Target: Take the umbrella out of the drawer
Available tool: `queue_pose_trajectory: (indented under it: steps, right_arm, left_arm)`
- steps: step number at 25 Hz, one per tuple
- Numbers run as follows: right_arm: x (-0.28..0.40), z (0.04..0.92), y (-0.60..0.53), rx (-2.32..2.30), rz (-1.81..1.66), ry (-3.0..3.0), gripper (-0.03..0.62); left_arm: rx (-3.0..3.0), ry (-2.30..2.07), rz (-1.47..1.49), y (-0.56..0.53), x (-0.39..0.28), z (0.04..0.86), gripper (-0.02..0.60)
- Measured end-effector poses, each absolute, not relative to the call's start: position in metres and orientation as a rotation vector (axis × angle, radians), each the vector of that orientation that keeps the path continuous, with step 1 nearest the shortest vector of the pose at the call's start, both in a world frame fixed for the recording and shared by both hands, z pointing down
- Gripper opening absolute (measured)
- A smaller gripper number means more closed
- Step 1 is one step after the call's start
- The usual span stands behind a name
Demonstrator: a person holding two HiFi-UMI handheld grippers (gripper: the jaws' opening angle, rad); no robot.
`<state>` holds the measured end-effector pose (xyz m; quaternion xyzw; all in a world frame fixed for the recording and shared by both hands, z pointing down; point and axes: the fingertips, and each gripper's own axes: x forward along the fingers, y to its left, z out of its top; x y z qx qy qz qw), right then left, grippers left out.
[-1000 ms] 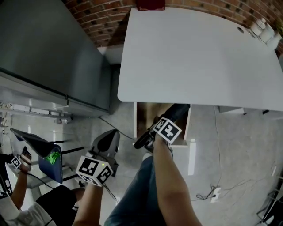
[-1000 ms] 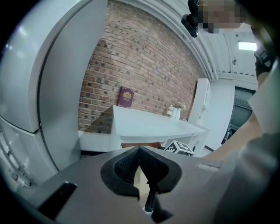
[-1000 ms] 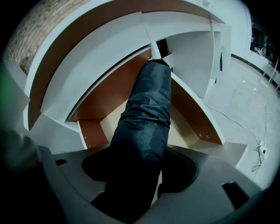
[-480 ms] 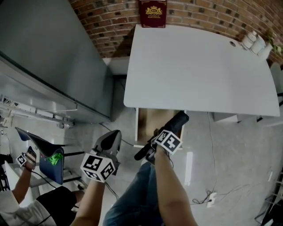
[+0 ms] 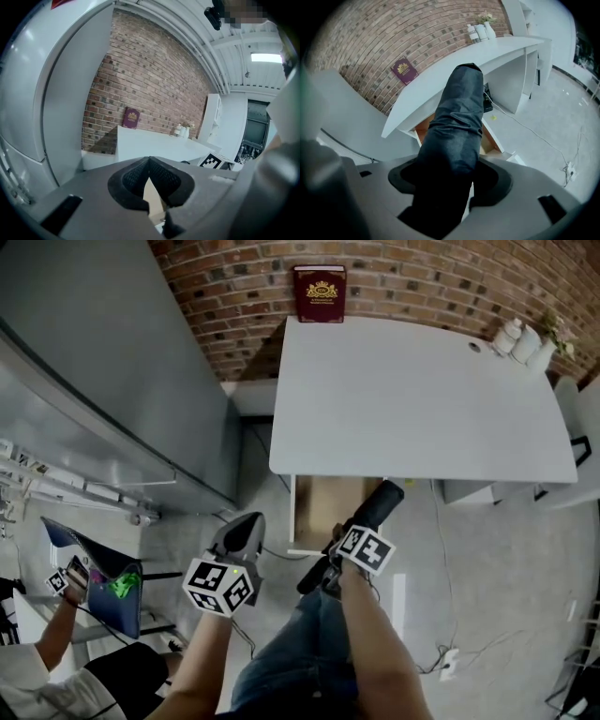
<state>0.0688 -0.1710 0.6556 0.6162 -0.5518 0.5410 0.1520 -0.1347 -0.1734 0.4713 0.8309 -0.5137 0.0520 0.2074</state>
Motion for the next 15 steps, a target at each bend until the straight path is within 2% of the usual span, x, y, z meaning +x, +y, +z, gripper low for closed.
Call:
queue_pose_trajectory:
  steps: [15]
  right_arm:
    - [0.092, 0.542, -0.181, 1.797, 1.366, -1.842, 0.265]
  left_arm:
    - [2.348, -1.466, 0.05, -0.172, -0.139, 0.423, -0.003]
